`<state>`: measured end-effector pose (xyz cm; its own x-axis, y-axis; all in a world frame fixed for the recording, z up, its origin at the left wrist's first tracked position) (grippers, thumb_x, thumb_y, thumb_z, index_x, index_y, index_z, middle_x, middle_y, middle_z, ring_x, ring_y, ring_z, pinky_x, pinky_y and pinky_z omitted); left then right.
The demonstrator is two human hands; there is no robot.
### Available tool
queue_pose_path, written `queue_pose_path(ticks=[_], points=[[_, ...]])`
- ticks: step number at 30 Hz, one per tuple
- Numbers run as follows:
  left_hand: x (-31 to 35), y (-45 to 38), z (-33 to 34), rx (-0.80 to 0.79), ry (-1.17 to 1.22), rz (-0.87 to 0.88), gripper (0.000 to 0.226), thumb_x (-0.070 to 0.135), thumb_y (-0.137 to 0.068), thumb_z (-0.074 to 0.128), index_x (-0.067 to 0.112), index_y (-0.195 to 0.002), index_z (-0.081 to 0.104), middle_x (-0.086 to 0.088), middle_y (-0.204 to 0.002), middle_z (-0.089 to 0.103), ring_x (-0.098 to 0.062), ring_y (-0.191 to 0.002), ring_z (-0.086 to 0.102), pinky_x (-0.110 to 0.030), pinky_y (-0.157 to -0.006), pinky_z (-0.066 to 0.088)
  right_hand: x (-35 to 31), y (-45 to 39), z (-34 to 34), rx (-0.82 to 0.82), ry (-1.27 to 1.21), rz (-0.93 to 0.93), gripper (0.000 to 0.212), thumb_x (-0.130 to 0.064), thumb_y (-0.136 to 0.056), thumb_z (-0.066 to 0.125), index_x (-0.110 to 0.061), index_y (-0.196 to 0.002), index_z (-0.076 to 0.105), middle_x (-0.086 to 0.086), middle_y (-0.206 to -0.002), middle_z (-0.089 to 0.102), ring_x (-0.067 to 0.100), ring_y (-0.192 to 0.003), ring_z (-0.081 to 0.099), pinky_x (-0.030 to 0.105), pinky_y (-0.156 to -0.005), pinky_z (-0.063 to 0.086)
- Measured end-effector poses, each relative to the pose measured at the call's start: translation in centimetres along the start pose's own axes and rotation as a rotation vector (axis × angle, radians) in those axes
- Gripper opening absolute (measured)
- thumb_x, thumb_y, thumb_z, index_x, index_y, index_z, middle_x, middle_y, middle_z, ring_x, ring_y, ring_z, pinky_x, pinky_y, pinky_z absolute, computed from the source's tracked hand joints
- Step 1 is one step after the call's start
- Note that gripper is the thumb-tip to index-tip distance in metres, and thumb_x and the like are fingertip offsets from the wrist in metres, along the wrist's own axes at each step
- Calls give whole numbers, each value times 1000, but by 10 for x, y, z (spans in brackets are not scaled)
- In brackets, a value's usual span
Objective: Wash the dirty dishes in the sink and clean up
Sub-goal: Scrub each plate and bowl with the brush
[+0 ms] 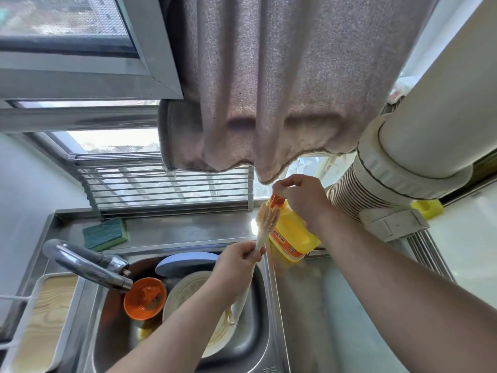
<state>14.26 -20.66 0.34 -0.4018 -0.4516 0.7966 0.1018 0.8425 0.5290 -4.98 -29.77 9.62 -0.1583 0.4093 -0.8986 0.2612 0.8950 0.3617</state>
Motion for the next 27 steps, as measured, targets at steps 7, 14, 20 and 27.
queue_pose_path(ticks=[7, 14, 20, 27], points=[[-3, 3, 3, -5, 63, -5, 23, 19, -106, 58, 26, -100, 79, 25, -63, 62, 4, -53, 50, -23, -61, 40, -2, 1, 0, 35, 72, -39, 14, -24, -89, 79, -18, -78, 73, 0, -88, 75, 10, -83, 64, 23, -69, 45], [-11, 6, 3, 10, 74, -39, 24, 21, -105, 59, 29, -95, 78, 16, -70, 64, -9, -61, 48, -28, -64, 45, 6, 0, -3, 68, 219, -47, 14, -34, -90, 77, -24, -81, 74, -6, -84, 72, 11, -80, 65, 26, -65, 47], [-9, 8, 4, 14, 70, -31, 23, 22, -105, 60, 28, -93, 78, 13, -71, 63, -9, -62, 48, -26, -65, 43, 2, -1, -8, 82, 350, -65, 12, -40, -90, 74, -28, -90, 75, -12, -107, 69, 14, -99, 62, 33, -81, 51], [-10, 20, -2, 13, 142, -36, 22, 23, -106, 60, 27, -94, 79, 7, -83, 70, -15, -75, 57, -34, -77, 51, -39, 44, -30, 181, 345, -255, 50, -57, -98, 59, -35, -143, 57, -11, -73, 64, -2, -72, 61, 25, -72, 45]])
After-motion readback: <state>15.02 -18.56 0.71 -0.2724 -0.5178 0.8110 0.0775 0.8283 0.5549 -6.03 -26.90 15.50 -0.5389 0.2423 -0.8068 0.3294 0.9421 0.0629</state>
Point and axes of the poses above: each hand's wrist, its own y-axis away from the middle knuckle, its own z-axis out of the palm, x = y × z, the point moved 9 cm from there along -y, towards the middle knuckle
